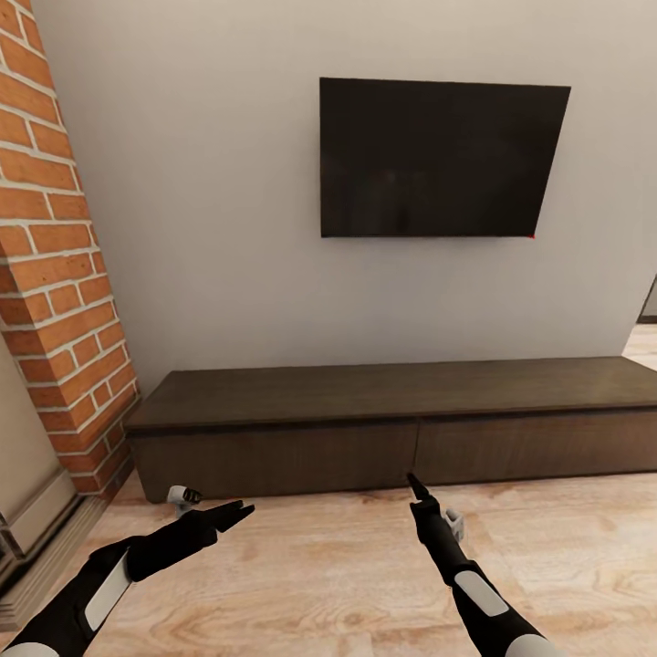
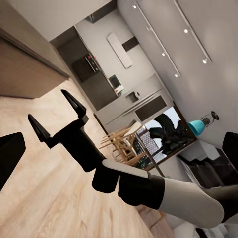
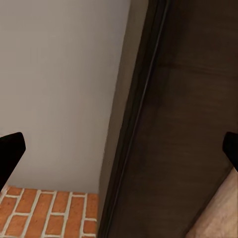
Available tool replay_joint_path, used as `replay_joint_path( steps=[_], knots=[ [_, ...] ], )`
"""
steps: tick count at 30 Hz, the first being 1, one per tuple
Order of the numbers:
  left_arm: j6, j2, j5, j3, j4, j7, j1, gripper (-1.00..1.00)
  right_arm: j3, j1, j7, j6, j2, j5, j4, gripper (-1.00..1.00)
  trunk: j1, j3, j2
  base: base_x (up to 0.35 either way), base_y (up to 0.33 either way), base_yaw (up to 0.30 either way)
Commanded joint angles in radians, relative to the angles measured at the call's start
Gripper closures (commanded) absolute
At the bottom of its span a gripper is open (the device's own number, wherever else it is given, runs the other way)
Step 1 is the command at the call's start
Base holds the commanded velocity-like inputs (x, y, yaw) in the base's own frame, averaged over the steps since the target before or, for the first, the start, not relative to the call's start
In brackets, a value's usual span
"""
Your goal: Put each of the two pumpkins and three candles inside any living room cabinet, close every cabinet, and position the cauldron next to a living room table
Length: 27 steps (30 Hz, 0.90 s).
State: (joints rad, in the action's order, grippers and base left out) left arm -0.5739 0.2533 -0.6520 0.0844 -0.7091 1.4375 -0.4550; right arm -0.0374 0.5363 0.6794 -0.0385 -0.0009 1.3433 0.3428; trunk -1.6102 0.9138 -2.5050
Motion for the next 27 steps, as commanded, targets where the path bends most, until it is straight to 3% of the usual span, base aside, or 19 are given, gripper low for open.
replay_joint_path(
  steps=[1, 11, 17, 27],
  knots=[
    [-0.011, 0.001, -0.008, 0.005, 0.000, 0.001, -0.001, -1.00, -0.004, 0.001, 0.006, -0.005, 0.000, 0.011, -0.001, -1.00, 0.000, 0.001, 0.000, 0.214, 0.000, 0.000],
    [-0.011, 0.001, -0.008, 0.006, -0.001, 0.003, -0.001, -1.00, -0.001, 0.001, 0.008, -0.008, -0.001, 0.018, 0.002, -1.00, 0.000, 0.001, 0.000, 0.083, 0.000, 0.000],
    [-0.011, 0.001, -0.008, 0.006, -0.001, 0.003, -0.001, -1.00, -0.002, 0.001, 0.019, -0.063, -0.003, 0.116, 0.004, -1.00, 0.000, 0.001, 0.000, 0.003, 0.000, 0.000],
    [-0.011, 0.000, -0.008, 0.008, -0.001, 0.003, -0.001, -1.00, -0.001, 0.001, 0.044, -0.097, -0.004, 0.140, -0.001, -1.00, 0.000, 0.001, 0.000, 0.115, 0.000, 0.000]
  ],
)
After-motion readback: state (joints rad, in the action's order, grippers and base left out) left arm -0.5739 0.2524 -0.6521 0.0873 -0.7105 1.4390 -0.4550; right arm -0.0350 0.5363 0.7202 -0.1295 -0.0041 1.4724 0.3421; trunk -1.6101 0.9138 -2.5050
